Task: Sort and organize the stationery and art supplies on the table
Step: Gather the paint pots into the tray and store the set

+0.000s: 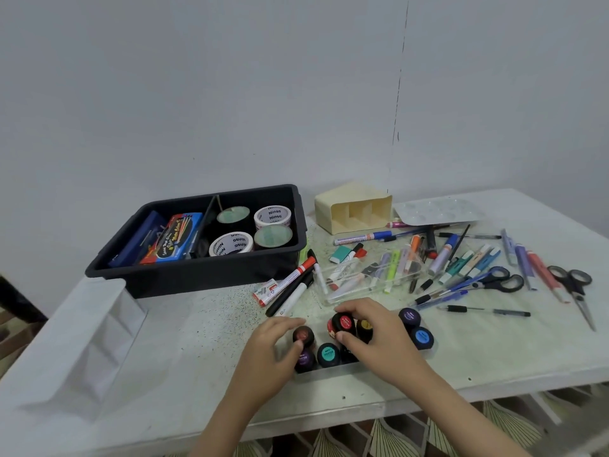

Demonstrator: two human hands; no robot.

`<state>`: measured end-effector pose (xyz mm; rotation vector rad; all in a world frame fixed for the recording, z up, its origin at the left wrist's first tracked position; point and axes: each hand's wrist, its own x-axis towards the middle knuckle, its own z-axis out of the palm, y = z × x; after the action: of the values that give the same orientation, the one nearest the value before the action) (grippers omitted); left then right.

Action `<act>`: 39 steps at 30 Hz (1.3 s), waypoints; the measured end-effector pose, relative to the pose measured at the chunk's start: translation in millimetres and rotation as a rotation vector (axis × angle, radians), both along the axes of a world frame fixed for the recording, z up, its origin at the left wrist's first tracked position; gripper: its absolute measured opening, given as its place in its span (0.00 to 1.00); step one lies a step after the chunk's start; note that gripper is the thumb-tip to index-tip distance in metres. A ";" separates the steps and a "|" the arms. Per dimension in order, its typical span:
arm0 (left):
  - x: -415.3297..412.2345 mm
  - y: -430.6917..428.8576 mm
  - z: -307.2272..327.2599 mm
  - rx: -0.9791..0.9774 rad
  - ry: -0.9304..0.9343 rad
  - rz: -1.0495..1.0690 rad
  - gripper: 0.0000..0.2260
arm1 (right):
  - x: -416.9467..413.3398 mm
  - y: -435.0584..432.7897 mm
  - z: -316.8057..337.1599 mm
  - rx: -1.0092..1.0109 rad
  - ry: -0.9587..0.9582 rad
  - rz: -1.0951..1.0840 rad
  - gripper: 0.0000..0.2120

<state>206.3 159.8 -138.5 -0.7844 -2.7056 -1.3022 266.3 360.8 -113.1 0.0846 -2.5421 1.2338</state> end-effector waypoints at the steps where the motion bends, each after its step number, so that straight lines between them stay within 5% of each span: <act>1: 1.7 -1.0 -1.2 0.005 -0.004 -0.017 0.13 | -1.9 -2.9 -0.1 0.005 -0.002 0.011 0.14; 15: 0.4 2.1 0.2 -0.067 0.194 0.106 0.09 | -18.2 -15.6 -9.9 0.225 -0.026 0.083 0.16; 26: -15.6 19.2 37.8 -0.386 -0.073 0.009 0.14 | -15.7 -18.9 -16.4 0.212 -0.025 0.021 0.17; 39: -17.9 23.3 37.7 -0.365 -0.022 -0.074 0.14 | -15.3 -15.8 -20.8 0.139 -0.027 -0.011 0.16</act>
<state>188.4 183.0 -100.8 -0.9076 -3.0011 -0.8372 251.0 345.0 -133.9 0.0855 -2.6460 1.0594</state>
